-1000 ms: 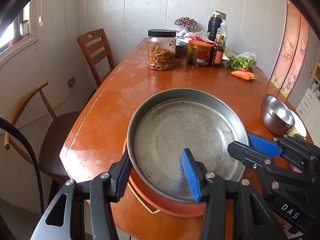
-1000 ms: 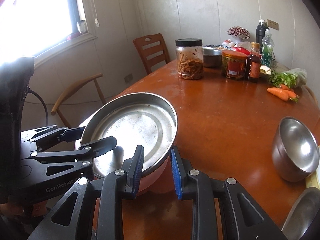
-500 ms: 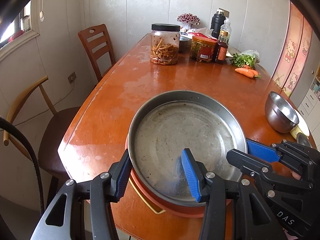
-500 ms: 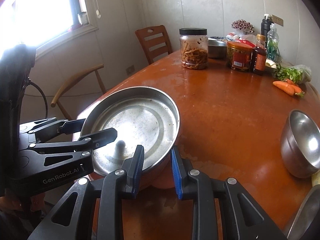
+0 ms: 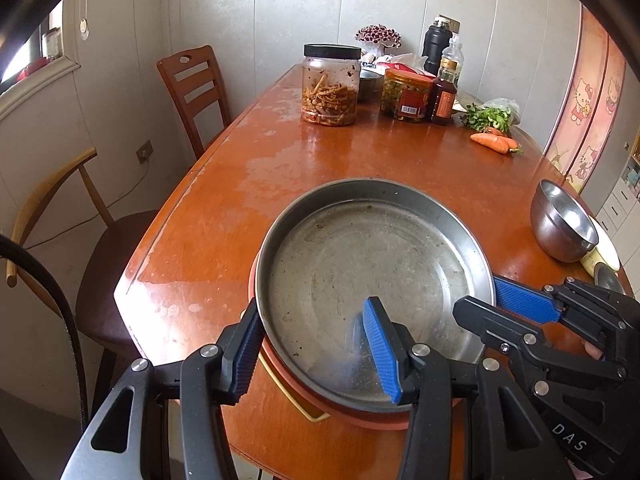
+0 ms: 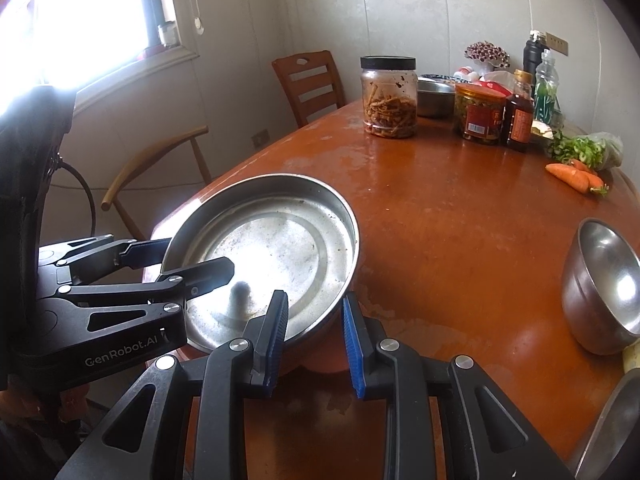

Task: Organize plates and bowls
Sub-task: 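Lift the silver pan and lower it onto the orange plate, then open the left gripper and withdraw it from the silver pan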

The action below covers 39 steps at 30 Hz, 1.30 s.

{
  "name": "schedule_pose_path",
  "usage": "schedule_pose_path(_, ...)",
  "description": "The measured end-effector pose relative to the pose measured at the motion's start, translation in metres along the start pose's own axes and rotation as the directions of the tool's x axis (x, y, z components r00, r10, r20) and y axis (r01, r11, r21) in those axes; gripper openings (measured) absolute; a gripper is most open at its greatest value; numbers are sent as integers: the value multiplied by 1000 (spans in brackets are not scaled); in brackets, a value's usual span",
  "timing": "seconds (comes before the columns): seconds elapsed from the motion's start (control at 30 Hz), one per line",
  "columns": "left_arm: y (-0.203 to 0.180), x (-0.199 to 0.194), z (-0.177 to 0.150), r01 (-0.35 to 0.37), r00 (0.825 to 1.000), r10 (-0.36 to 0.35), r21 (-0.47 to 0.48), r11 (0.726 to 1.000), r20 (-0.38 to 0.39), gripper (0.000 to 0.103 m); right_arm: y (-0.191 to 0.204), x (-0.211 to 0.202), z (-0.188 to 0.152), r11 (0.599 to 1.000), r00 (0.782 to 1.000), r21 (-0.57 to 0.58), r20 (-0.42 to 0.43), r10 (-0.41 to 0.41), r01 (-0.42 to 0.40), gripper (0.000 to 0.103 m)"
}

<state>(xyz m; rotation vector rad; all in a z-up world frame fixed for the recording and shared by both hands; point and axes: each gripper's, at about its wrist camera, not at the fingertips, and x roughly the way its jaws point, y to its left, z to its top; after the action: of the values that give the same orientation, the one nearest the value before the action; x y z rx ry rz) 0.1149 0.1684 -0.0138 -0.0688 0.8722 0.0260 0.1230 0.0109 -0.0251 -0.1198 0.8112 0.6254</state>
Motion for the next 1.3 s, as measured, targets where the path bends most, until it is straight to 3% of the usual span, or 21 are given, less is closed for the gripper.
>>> schedule_pose_path(0.6, -2, -2, -2, -25, 1000, 25, -6, 1000, -18, 50, -3, -2, -1, 1000, 1000, 8, -6, 26, -26, 30)
schedule_pose_path(0.8, -3, -3, -3, -31, 999, 30, -5, 1000, -20, 51, -4, -4, -1, 999, 999, 16, -4, 35, -35, 34)
schedule_pose_path(1.3, -8, -18, -2, -33, 999, 33, -7, 999, 19, 56, -9, -14, -1, 998, 999, 44, 13, 49, -49, 37)
